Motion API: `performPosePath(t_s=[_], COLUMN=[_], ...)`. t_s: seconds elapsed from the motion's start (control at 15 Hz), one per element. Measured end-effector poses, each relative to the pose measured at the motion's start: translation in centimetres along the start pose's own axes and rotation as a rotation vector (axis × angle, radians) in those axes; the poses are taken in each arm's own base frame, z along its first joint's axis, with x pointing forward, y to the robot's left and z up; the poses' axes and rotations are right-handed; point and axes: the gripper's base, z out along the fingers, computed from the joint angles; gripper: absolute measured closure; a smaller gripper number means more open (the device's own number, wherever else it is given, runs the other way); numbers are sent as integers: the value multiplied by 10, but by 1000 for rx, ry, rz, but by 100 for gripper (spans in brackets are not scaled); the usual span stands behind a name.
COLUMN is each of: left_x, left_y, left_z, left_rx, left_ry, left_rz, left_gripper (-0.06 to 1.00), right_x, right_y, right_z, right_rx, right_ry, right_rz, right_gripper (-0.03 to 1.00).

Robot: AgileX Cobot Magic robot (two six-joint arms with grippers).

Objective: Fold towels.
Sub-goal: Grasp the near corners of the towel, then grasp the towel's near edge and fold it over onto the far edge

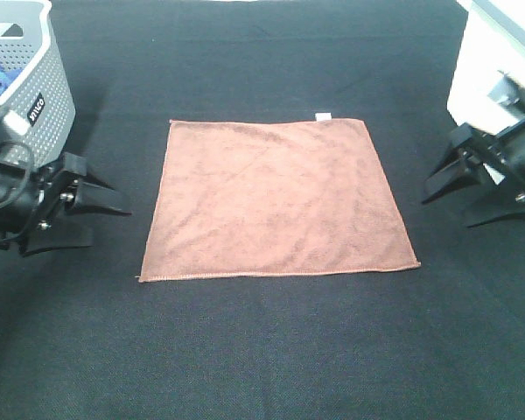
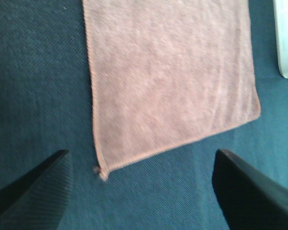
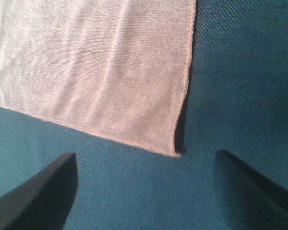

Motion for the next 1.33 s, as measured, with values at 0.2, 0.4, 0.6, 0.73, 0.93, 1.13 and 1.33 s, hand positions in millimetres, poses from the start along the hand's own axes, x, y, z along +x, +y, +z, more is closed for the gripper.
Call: performPosePath(t_s=[0.2, 0.4, 0.6, 0.73, 0.93, 1.13, 1.33], left_x=[1, 6, 7, 4, 3, 3, 3], left_y=[1, 0, -3, -10, -23, -21, -19], left_z=[27, 51, 60, 73, 86, 92, 93], left_rx=[-12, -64, -70, -45, -17, -38, -52], left_ry=[55, 80, 78, 85, 89, 90, 88], left_rz=[10, 21, 16, 22, 36, 44, 44], left_gripper=[19, 19, 19, 19, 19, 42, 81], right_x=[-8, -10, -11, -12, -12, -12, -12], right_y=[-13, -25, -29, -32, -14, 0, -7], right_z=[20, 39, 47, 57, 70, 82, 85], right_rx=[-7, -18, -42, -74, -75, -66, -2], right_ry=[39, 61, 50, 45, 62, 71, 65], right_rz=[11, 38, 52, 83, 34, 6, 41], right_gripper=[23, 23, 23, 23, 24, 32, 64])
